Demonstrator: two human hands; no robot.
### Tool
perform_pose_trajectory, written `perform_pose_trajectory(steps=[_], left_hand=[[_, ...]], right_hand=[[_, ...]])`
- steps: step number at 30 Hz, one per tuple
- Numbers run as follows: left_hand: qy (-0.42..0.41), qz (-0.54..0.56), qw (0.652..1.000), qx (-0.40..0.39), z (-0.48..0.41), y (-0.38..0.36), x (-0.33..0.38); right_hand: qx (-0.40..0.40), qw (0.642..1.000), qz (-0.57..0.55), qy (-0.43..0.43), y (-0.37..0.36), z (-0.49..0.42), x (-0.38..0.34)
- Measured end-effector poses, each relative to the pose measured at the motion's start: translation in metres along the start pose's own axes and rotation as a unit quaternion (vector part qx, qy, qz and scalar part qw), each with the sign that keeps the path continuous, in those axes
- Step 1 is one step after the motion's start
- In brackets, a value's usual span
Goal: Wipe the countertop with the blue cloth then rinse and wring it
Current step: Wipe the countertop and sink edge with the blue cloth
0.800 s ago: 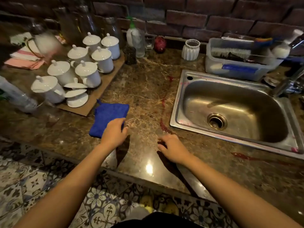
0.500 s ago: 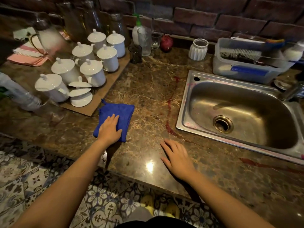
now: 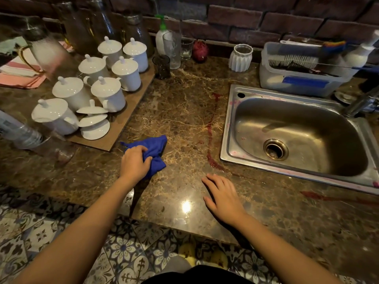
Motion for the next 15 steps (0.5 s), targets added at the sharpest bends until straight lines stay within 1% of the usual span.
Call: perform_pose_trajectory(steps=[3,6,8,11,13,15], left_hand=[[-0.033,0.025,0.999,-0.011,0.001,0.007,0.020],[-0.096,0.030,0.993,-0.055,0.003,0.014,0.048],[-0.136,0.044,0.986,-0.089,0.006,0.020,0.072],[-0.204,0.078,0.969,-0.114,0.013,0.033,0.109],[-0.244,0.106,0.958,-0.109,0.015,0.044,0.127],[-0.262,0.141,0.949,-0.104,0.014,0.056,0.139]], right_hand=[[-0.026,0.999,-0.017,-0.006,0.002,-0.005,-0.001],[-0.037,0.997,-0.068,-0.028,0.020,-0.021,-0.005],[-0.007,0.991,-0.126,-0.038,0.044,-0.038,-0.011],[0.040,0.983,-0.177,-0.009,0.078,-0.066,-0.023],[0.044,0.983,-0.179,0.007,0.094,-0.083,-0.026],[0.046,0.986,-0.160,0.008,0.105,-0.095,-0.022]])
Point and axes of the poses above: each hand's wrist, its own z-axis away from the middle knuckle, its own y-axis out of the back of the hand, x = y × z, the point moved 8 cm from there along -z, towards the middle knuckle, and after that the axes turned 1 degree about -z, right-handed, at the moved point
